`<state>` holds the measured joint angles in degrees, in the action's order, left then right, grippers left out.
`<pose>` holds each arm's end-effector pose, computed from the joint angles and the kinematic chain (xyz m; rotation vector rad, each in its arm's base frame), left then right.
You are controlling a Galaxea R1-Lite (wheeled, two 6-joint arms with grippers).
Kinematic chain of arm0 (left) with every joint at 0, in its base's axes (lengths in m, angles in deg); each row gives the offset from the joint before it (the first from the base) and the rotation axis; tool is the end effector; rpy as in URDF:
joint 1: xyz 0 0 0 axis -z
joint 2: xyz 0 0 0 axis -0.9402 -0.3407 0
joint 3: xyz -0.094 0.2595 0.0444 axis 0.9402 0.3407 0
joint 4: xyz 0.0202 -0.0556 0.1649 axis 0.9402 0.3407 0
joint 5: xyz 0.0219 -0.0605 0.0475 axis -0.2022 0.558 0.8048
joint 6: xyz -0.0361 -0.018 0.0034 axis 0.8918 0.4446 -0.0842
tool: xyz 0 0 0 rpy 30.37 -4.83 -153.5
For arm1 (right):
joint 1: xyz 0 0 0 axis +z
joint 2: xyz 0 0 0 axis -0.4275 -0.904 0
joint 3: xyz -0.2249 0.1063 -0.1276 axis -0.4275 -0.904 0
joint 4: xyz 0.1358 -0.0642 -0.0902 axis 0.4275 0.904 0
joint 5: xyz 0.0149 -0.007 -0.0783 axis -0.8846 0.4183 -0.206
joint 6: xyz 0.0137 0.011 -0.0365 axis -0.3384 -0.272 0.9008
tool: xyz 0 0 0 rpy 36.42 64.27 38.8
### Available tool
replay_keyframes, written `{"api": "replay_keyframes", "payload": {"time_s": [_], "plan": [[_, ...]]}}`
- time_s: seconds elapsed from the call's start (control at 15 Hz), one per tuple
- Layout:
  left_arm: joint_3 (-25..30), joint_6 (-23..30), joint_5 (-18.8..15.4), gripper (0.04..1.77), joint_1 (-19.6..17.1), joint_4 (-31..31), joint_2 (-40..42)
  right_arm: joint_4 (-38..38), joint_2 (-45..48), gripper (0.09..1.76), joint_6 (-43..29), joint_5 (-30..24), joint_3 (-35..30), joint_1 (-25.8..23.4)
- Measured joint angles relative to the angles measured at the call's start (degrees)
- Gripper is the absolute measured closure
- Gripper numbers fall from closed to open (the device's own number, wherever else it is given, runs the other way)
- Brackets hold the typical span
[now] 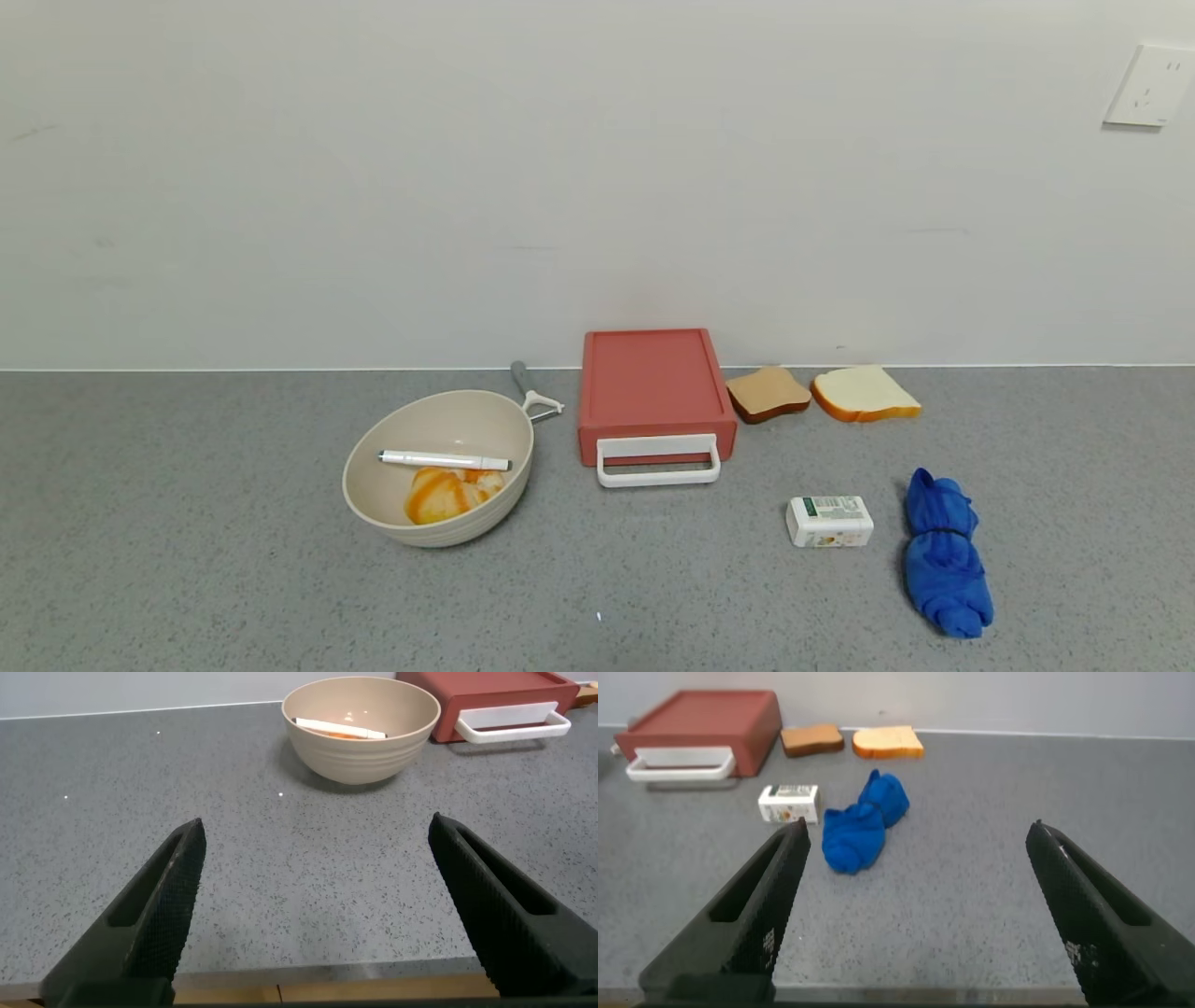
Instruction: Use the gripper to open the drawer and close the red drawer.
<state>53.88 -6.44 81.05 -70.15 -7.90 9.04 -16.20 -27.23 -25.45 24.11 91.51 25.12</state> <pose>-0.0009 -0.0005 0.0746 0.0118 0.0092 -0.0127 -0.0127 -0.0008 0.1015 0.0036 -0.0413 -0.0228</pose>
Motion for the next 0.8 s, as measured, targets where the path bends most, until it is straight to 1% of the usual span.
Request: {"api": "replay_keyframes", "payload": {"time_s": [0.13,0.27,0.8], "plan": [[0.0,0.0,0.02,0.09,0.0,-0.02,0.0,-1.79,0.07,0.14,-0.12,-0.09,-4.06,0.02],[0.0,0.0,0.02,0.09,0.0,0.0,0.0,-2.82,0.07,0.14,-1.0,-0.22,-6.07,0.07],[0.0,-0.02,0.0,0.09,0.0,0.0,0.0,-2.9,0.07,0.14,-1.16,-0.33,-6.78,0.18]]}}
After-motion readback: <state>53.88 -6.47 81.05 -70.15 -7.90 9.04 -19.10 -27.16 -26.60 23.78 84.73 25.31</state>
